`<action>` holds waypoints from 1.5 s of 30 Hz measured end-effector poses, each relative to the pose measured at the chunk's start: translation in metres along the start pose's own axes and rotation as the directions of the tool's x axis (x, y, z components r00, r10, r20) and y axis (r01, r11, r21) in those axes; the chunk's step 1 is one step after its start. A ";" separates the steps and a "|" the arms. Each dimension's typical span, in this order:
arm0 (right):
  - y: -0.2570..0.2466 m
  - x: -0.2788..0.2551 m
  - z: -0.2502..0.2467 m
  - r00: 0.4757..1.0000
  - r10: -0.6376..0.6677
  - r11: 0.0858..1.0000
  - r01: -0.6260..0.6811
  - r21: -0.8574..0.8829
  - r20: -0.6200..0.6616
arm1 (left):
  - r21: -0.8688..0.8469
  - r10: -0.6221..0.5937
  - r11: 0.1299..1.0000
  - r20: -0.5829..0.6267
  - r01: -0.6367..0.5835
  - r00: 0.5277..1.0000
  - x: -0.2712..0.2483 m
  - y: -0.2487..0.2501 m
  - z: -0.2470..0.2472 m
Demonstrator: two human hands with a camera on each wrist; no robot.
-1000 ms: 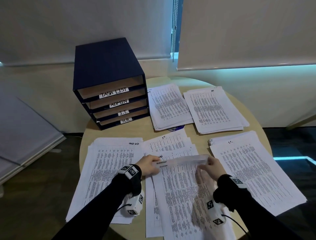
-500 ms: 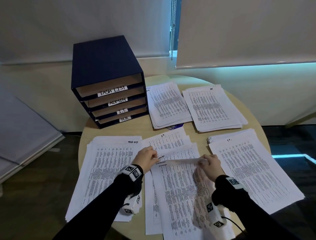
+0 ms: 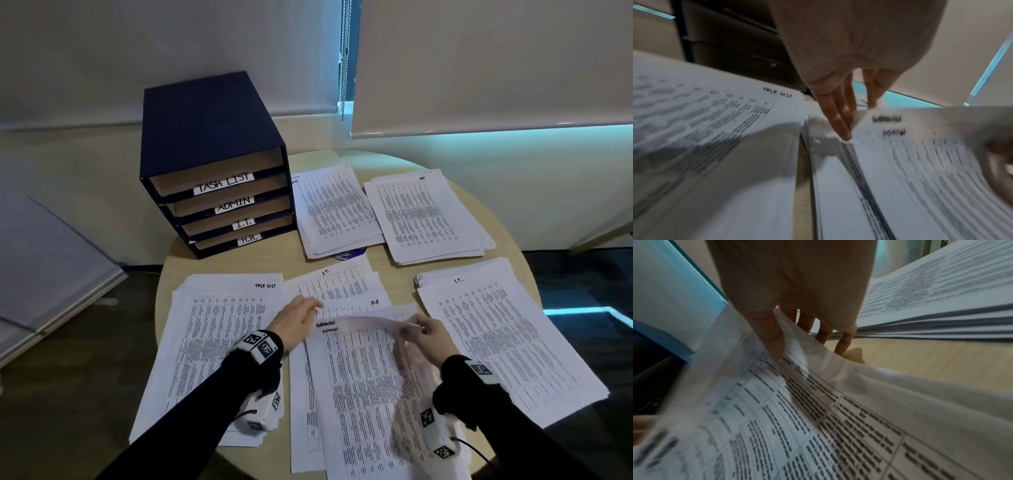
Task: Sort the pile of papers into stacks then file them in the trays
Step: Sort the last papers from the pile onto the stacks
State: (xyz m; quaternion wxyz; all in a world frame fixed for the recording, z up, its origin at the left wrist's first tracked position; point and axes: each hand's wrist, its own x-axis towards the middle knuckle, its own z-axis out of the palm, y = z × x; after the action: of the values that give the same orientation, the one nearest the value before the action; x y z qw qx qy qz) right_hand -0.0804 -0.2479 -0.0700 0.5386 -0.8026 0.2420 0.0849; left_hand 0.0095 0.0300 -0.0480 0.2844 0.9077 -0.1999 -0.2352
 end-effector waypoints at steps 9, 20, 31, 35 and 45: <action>0.009 -0.003 -0.005 0.997 0.070 0.997 -0.069 0.029 -0.041 | 0.412 -0.067 0.903 -0.141 0.120 0.988 0.014 -0.011 -0.001; -0.003 -0.004 -0.010 0.999 0.043 0.998 -0.044 0.048 0.022 | 0.297 -0.148 0.951 0.185 0.088 0.971 0.009 -0.016 -0.028; -0.003 0.002 0.003 0.993 0.102 0.987 -0.108 0.120 0.050 | 0.023 -0.083 0.996 0.154 0.081 0.985 -0.004 -0.010 -0.021; -0.003 0.001 0.004 0.992 0.124 0.979 -0.128 0.158 0.036 | 0.003 -0.022 1.000 0.290 0.022 0.957 -0.010 0.001 -0.014; -0.004 -0.003 0.004 0.995 0.101 0.986 -0.097 0.135 -0.023 | -0.005 -0.195 0.981 0.074 0.196 0.978 0.016 -0.009 -0.010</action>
State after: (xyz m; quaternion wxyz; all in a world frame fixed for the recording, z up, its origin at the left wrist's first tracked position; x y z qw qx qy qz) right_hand -0.0806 -0.2425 -0.0667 0.5826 -0.7529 0.2945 0.0832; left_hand 0.0303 0.0329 -0.0512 0.2580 0.9120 -0.1186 -0.2961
